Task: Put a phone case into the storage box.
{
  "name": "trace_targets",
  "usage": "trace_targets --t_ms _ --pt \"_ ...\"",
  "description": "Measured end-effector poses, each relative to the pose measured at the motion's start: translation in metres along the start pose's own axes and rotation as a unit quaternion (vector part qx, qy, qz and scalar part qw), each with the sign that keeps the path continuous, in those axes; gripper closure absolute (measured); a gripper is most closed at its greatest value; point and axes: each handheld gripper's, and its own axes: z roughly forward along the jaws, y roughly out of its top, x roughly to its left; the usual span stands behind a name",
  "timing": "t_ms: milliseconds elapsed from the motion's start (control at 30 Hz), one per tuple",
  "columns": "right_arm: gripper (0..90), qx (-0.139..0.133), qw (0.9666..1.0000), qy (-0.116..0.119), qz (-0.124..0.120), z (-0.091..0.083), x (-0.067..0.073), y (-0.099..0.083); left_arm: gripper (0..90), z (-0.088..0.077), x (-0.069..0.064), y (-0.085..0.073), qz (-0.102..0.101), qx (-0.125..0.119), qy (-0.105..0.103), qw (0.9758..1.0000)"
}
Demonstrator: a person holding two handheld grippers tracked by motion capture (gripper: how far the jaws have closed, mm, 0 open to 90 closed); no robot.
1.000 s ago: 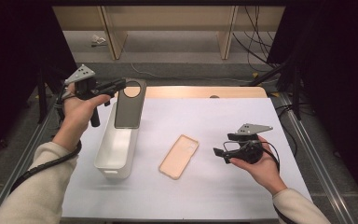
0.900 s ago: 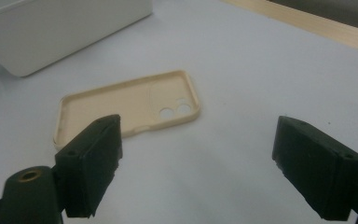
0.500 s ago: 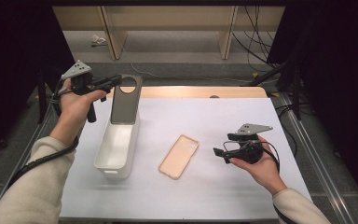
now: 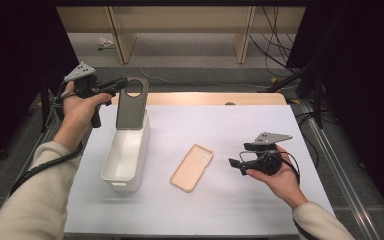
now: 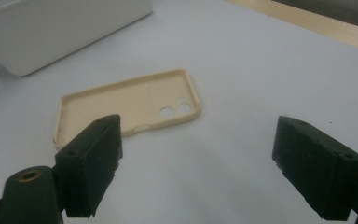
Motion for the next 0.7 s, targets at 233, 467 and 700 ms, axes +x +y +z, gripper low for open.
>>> trace_targets --t_ms 233,467,700 --pt "16.7 -0.002 1.0000 0.000 0.001 0.000 -0.001 0.000 81.5 0.004 0.005 0.000 0.002 0.003 0.003 1.0000" --pt "16.8 -0.002 1.0000 0.001 0.002 0.000 -0.001 0.000 81.4 0.007 0.010 -0.002 0.001 0.006 0.005 1.0000" --pt "16.7 -0.002 1.0000 0.001 0.002 0.000 -0.001 0.000 81.5 0.008 0.014 -0.002 0.000 0.005 0.012 0.9999"
